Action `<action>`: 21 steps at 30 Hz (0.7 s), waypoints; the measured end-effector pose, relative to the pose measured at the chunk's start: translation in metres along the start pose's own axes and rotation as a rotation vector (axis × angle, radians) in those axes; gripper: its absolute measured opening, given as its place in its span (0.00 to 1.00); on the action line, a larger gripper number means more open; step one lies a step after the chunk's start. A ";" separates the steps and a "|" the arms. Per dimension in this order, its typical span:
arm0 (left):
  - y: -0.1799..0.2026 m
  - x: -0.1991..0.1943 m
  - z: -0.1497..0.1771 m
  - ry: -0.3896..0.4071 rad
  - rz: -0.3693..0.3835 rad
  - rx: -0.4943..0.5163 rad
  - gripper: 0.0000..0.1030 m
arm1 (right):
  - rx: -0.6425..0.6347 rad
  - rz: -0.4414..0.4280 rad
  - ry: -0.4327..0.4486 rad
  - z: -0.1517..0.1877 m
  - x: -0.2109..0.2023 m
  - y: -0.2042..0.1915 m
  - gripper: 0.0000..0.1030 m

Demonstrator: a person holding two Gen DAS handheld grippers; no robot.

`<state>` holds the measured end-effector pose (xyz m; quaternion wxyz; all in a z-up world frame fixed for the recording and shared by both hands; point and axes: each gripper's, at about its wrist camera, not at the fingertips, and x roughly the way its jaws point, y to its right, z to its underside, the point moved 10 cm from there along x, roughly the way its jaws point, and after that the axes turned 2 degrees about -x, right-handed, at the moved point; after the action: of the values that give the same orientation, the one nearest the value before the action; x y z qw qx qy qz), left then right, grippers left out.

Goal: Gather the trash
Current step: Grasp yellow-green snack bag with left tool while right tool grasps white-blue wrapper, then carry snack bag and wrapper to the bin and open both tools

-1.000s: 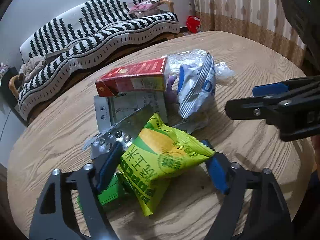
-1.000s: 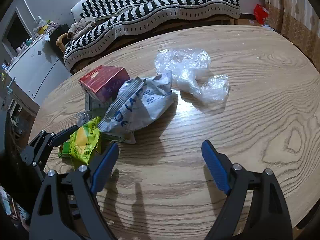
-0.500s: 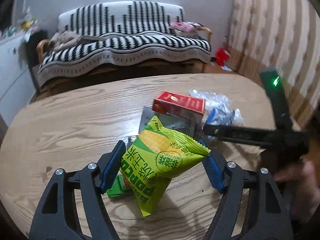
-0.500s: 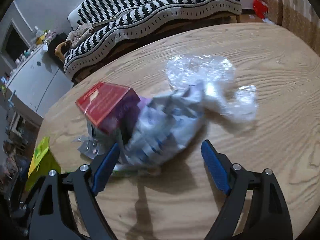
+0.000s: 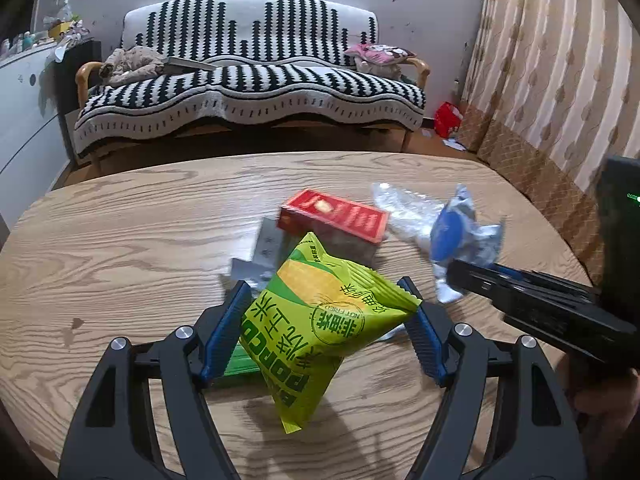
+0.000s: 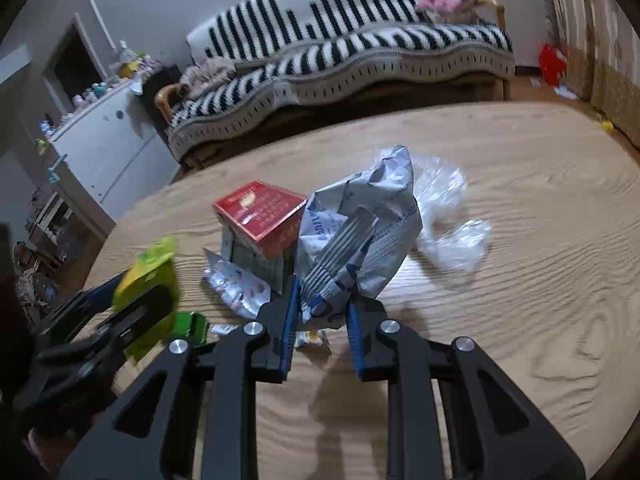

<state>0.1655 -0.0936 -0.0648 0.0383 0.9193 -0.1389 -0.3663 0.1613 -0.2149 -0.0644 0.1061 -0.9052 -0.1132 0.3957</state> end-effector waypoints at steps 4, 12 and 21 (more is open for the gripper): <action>0.039 0.006 0.002 -0.018 0.045 0.044 0.70 | 0.006 0.044 0.025 0.007 -0.036 0.031 0.22; 0.170 0.015 0.014 -0.051 0.197 0.184 0.70 | 0.113 0.205 0.035 0.049 -0.112 0.152 0.22; 0.360 0.014 0.065 -0.109 0.404 0.387 0.70 | 0.304 0.432 0.085 0.124 -0.228 0.312 0.22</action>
<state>0.0486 -0.4402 -0.0592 -0.0732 0.8422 -0.3884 -0.3668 -0.0436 -0.5646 -0.0768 0.1585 -0.8979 0.1476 0.3832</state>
